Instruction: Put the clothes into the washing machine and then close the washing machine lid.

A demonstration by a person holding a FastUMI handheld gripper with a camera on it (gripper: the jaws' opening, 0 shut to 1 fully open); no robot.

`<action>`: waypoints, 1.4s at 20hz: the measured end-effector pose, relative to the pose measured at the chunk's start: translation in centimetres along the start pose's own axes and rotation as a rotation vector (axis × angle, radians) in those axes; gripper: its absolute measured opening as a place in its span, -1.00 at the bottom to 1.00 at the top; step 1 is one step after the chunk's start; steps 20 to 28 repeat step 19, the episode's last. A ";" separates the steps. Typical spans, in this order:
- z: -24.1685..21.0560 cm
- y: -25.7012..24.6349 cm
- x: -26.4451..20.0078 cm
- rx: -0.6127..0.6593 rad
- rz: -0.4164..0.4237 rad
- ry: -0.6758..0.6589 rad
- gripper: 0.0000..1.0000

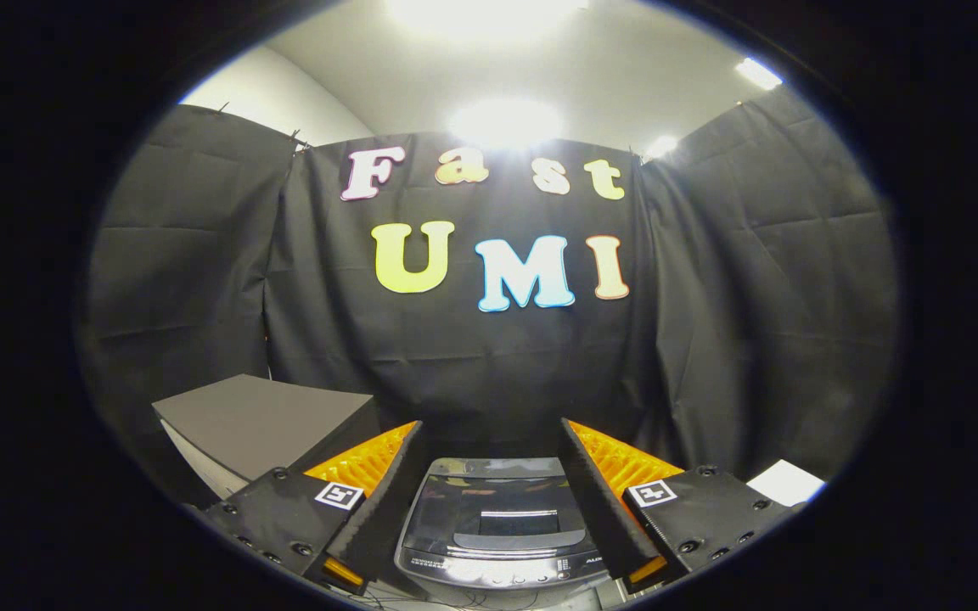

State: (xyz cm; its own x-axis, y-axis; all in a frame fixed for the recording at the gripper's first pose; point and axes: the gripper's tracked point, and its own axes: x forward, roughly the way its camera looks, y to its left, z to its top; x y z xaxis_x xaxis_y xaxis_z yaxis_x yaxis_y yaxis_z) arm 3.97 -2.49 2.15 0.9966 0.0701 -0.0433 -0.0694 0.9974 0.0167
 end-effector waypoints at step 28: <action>-0.4 0.3 -5.7 -0.009 -0.087 -0.071 0.96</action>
